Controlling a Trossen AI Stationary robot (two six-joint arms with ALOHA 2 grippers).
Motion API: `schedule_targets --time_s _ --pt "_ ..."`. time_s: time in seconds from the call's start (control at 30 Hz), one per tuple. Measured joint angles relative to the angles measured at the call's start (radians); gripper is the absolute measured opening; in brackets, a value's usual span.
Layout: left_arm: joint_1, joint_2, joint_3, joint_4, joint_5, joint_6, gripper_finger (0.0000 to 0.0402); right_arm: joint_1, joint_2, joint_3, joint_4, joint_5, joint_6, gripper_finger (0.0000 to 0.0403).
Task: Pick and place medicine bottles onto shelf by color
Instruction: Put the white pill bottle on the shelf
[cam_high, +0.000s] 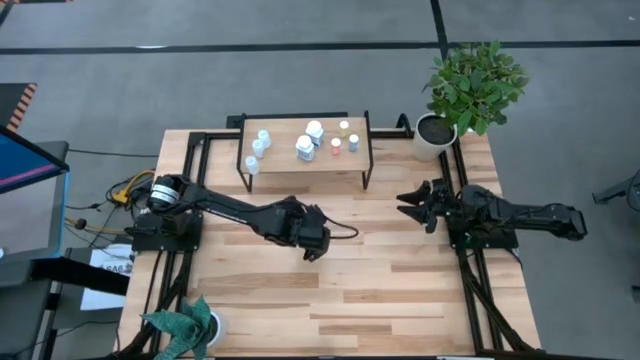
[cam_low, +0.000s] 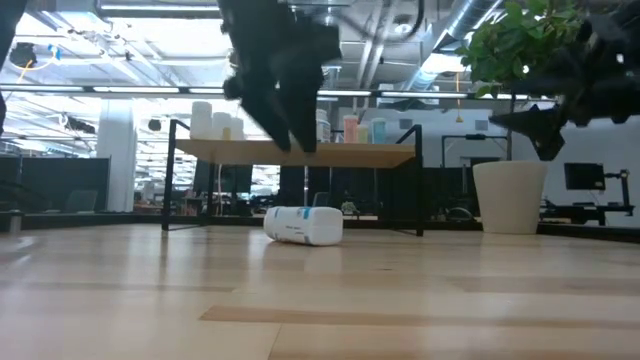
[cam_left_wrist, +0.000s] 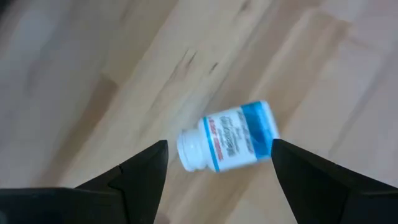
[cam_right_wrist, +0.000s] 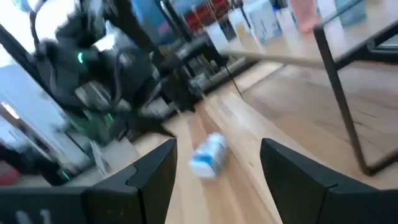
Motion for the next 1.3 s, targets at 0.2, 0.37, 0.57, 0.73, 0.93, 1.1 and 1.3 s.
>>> schedule_targets --time_s 0.2,0.37,0.57,0.73,0.93,1.1,1.3 --pt "-0.021 -0.044 0.077 -0.171 -0.043 0.181 0.0272 0.023 0.034 0.12 0.174 -0.038 -0.106 0.0254" --pt "-0.018 -0.107 0.079 -0.366 -0.125 0.222 0.0268 0.036 0.225 0.305 0.006 -0.022 -0.215 0.0243" --pt "-0.013 -0.17 0.069 -0.569 -0.123 0.217 0.0253 0.007 0.537 0.446 -0.269 0.072 -0.159 0.0221" --pt "-0.013 -0.263 0.016 -0.643 -0.038 0.208 0.0238 0.008 0.818 0.477 -0.191 0.044 -0.156 0.021" --pt "-0.013 -0.457 -0.136 -0.481 0.03 0.125 0.0224 0.058 1.107 0.54 0.041 0.04 -0.158 0.0204" --pt "-0.013 -0.586 -0.403 -0.071 0.104 0.127 0.0219 0.13 1.301 0.609 0.187 0.053 -0.189 0.0193" --pt "-0.011 -0.598 -0.597 0.196 0.081 0.148 0.021 0.228 1.504 0.727 0.249 0.217 -0.219 0.0171"
